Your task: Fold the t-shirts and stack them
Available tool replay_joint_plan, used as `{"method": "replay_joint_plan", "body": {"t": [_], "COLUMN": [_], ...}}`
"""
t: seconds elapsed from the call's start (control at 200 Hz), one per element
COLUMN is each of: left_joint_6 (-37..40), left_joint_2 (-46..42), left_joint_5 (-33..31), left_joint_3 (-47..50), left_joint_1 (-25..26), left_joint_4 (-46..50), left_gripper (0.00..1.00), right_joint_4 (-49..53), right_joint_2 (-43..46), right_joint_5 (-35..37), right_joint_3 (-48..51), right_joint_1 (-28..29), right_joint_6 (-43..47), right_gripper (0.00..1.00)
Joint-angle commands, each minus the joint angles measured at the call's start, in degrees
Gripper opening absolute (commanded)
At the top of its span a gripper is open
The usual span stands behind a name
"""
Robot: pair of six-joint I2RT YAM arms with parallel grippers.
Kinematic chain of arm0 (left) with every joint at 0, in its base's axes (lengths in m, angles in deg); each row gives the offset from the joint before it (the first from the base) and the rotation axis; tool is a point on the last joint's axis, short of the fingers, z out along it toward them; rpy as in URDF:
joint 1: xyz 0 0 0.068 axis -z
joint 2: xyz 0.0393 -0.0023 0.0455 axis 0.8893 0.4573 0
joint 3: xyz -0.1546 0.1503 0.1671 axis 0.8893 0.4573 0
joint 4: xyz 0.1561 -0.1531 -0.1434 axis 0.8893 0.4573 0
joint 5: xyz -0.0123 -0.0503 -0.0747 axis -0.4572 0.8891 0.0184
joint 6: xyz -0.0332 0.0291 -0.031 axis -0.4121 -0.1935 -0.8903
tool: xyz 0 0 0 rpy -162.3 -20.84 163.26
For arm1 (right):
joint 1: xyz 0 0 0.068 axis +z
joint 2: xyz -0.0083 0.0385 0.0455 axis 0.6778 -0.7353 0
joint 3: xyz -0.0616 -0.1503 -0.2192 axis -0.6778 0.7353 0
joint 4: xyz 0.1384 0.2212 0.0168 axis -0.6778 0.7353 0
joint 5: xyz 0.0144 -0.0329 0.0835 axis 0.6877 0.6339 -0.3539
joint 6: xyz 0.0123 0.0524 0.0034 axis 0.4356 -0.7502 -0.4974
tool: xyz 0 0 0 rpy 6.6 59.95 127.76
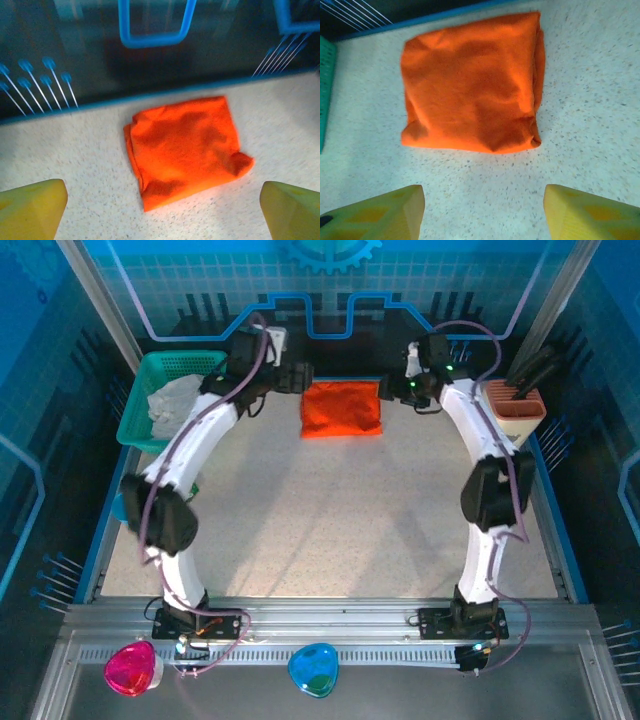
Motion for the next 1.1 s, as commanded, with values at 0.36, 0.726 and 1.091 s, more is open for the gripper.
{"method": "replay_joint_plan", "body": {"t": [0.36,0.726,1.091], "left_joint_6": [9.7,16.6,17.1], "left_joint_2": [-45.3,-53.8,-21.6], "left_joint_5": [-0.3,-16.3,-16.2], "left_joint_3": [53.1,85.3,93.0], "left_joint_1": [-0.8,-0.9,-3.1], "left_joint_4": [-29.2,-53.9,-91.1], "left_gripper": [1.00,0.99,1.00], "right_joint_4": [-29.7,-68.9,-94.4], "right_joint_2": [49.2,67.1,42.9], "right_joint_5": [9.4,16.7,20.5], "right_joint_3": [56.4,97.9,98.8], "right_joint_1": [-1.5,-2.1,-2.7], "right_joint_6": [14.5,20.2,22.0], "right_gripper": [1.00,1.00,1.00]}}
